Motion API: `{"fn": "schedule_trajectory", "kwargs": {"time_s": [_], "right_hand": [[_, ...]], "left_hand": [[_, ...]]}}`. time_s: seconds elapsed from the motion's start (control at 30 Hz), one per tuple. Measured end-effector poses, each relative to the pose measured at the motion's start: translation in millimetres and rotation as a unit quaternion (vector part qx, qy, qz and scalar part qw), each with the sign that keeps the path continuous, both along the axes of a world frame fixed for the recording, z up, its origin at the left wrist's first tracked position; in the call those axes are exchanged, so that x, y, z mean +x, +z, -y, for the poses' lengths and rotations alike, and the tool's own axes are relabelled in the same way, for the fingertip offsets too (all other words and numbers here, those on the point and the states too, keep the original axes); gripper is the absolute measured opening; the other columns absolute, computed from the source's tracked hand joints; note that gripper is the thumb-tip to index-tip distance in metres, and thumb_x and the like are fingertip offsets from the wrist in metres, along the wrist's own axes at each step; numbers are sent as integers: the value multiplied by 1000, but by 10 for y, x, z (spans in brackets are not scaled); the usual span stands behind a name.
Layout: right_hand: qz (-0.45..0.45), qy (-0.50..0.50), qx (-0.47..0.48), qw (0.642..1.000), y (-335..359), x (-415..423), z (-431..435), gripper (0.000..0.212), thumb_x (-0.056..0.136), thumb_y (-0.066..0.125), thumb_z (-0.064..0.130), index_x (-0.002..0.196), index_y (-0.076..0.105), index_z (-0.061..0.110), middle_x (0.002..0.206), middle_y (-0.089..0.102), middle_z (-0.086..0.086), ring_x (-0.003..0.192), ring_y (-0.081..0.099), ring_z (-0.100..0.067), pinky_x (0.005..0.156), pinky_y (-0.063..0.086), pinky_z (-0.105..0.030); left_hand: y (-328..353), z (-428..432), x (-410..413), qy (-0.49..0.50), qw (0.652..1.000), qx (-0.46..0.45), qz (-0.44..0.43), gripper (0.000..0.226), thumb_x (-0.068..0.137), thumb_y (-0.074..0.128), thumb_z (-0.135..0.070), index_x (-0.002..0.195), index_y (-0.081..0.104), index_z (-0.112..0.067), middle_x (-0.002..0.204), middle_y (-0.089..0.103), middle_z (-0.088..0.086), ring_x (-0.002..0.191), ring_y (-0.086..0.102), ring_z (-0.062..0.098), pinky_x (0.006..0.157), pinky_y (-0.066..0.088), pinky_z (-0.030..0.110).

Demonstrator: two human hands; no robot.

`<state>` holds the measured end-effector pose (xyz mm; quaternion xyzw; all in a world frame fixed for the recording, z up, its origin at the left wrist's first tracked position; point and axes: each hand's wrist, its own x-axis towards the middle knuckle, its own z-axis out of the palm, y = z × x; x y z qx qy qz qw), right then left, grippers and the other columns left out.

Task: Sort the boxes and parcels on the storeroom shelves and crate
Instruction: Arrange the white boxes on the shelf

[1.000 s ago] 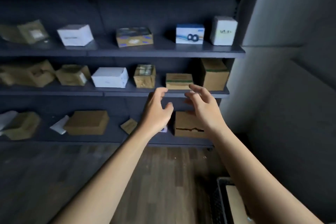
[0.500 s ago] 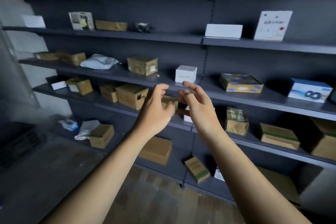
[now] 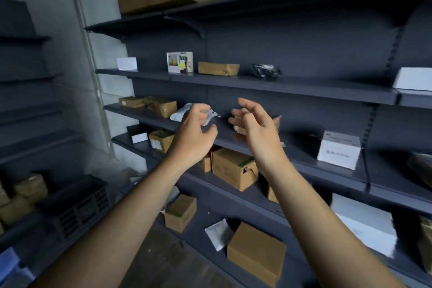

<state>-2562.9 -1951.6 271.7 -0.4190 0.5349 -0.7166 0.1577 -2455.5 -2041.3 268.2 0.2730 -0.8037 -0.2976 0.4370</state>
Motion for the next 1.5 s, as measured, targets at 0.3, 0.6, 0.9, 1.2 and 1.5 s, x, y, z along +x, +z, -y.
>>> {"fn": "schedule_trajectory", "kwargs": {"time_s": [0.3,0.6,0.9,1.2,1.5], "right_hand": [[-10,71,-15,997,293,-418,2029,26,101,40,11,117,55,26,112,64,1,106,64,-18,93,52,-43],[-39,101,-7,994,310,-80,3931,26,101,42,13,115,58,28,114,66,-1,104,66,-14,92,53,-45],[-64,60,-25,996,584,719,6053,28,102,41,16,123,57,25,116,64,-1,101,65,-11,97,51,-46],[-75,36,-19,996,732,973,7810,21,102,43,19,116,56,30,106,64,11,105,64,-12,100,50,-42],[-74,15,-39,996,699,680,9597,23,102,42,16,114,56,31,111,63,4,95,63,-4,97,50,-38]], "left_hand": [[274,1752,-325,66,997,-27,-16,39,93,57,-10,129,45,-19,118,54,-3,109,52,8,89,37,18],[349,3621,159,113,992,-6,-59,40,94,55,-15,132,44,-21,121,55,-1,104,53,7,77,36,9],[591,5826,968,83,994,-12,-66,39,94,55,-15,131,46,-20,122,54,0,106,54,9,85,41,18],[686,7511,1292,71,994,8,-81,38,94,55,-13,131,47,-20,122,55,-1,106,53,9,86,39,22],[735,9182,1179,54,994,33,-88,33,95,54,-15,127,46,-22,109,54,-9,105,55,12,83,51,28]]}}
